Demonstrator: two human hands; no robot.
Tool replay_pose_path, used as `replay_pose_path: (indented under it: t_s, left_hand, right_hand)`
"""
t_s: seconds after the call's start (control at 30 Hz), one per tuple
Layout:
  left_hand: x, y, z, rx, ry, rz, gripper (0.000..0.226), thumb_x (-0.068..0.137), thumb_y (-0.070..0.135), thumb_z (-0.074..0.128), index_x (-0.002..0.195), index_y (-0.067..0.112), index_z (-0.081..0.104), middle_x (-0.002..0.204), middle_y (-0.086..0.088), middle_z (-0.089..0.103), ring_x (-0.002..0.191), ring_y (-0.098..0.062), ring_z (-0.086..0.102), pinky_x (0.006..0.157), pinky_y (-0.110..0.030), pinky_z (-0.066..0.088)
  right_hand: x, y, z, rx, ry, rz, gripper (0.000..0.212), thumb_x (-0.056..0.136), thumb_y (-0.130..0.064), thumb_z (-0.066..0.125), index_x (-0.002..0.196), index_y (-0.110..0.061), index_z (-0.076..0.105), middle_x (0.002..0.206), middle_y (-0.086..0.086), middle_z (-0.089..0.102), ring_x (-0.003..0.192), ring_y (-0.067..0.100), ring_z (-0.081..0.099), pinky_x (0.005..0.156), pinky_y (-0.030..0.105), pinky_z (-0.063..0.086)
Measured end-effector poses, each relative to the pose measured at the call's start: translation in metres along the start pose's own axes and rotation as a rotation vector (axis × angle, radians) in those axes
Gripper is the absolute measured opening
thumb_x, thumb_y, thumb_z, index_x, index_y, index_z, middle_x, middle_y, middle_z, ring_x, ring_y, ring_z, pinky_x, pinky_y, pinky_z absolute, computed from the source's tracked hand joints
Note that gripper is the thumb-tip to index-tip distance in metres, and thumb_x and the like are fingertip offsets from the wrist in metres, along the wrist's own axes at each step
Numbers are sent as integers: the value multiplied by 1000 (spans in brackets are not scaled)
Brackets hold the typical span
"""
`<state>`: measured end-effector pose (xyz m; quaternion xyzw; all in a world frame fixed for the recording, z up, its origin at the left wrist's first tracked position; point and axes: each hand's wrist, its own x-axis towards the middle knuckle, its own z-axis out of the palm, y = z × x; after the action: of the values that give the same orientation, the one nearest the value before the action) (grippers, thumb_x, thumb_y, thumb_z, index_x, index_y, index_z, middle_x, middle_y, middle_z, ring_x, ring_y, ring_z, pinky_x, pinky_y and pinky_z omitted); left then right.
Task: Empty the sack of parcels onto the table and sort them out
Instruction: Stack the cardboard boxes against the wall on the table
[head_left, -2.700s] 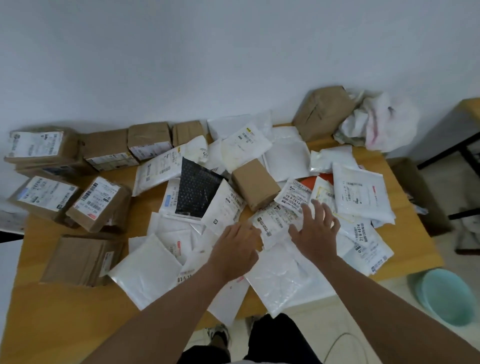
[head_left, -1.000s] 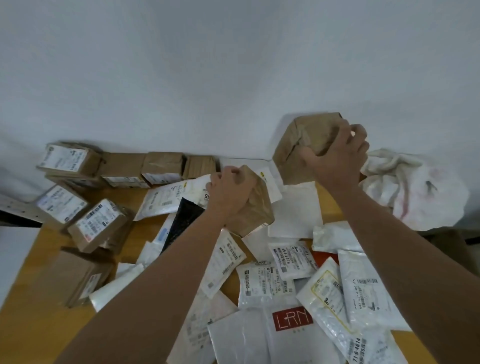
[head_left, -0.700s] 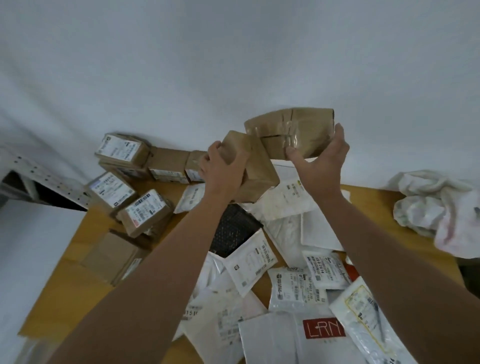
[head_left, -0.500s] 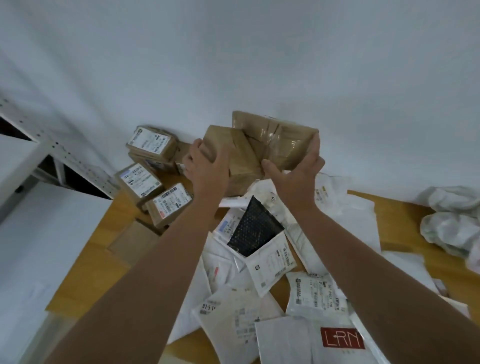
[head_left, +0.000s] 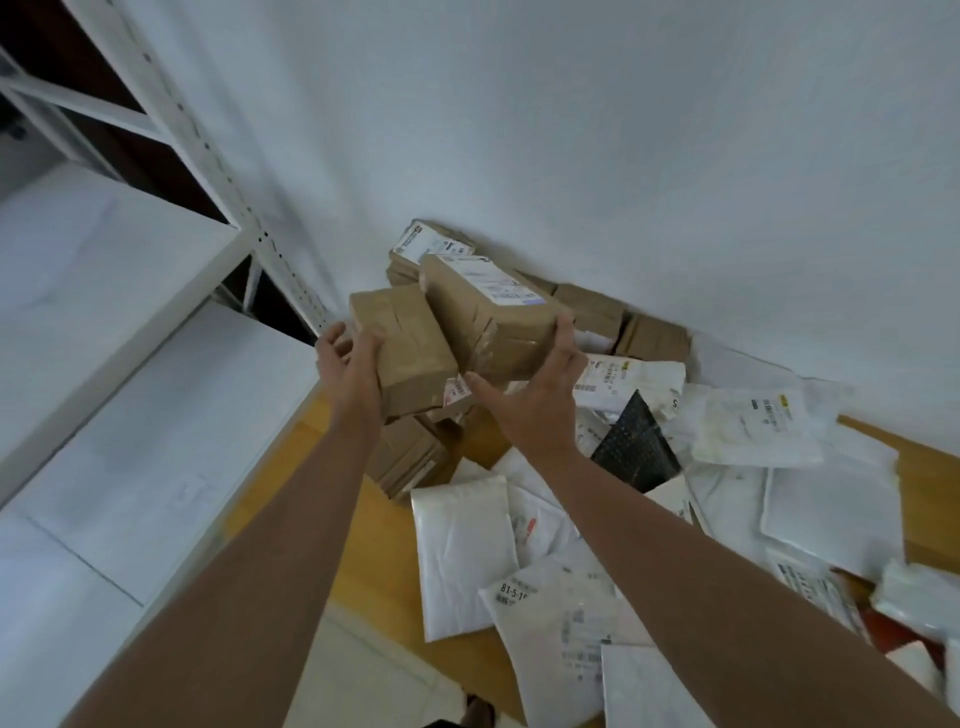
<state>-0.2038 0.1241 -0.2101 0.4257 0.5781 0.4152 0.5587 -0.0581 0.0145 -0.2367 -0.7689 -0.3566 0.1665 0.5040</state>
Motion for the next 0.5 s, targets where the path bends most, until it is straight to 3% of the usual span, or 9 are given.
replay_pose_path:
  t_s: [0.1,0.17,0.2,0.27,0.33,0.5]
  left_hand:
    - [19,0,-2,-1,81,-12,45,94,31,54,135,20,41,127,-5,49,103,-14,54,70,-23,47]
    - [30,-5,3,67,67,-46,42,97,31,48,137,21,41,124,-1,49,94,-7,52,64,-20,44]
    - [33,-9,5,110,29,-75,43,98,33,45,139,23,40,123,1,49,95,-8,52,67,-22,46]
    - [37,-23,5,216,-67,-126,51,92,42,44,141,31,36,122,3,50,106,-18,53,86,-38,53]
    - [41,-36,3,289,-109,-160,58,86,43,48,142,34,34,125,1,49,112,-24,52,95,-51,50]
    - [42,-48,0,372,-50,-140,58,90,47,49,142,26,37,129,2,50,109,-21,53,91,-43,52]
  right_hand:
    - [16,-9,23,-31,-29,-90,122,66,-51,85,153,-10,10,143,19,21,123,24,37,89,36,46]
    - [25,0,34,-70,-85,-110,121,67,-55,83,153,-10,10,144,20,20,125,28,37,91,37,47]
    - [26,7,39,-100,-128,-111,120,67,-57,82,153,-14,10,144,19,21,125,32,39,93,41,49]
    - [19,26,45,-191,-208,-147,108,70,-63,73,149,-23,12,140,17,28,120,34,44,90,50,54]
    - [11,40,48,-269,-240,-180,91,77,-68,58,146,-24,16,139,17,31,120,33,46,86,51,54]
    - [9,47,43,-287,-226,-171,87,83,-64,52,150,-27,12,151,17,21,134,34,35,97,54,48]
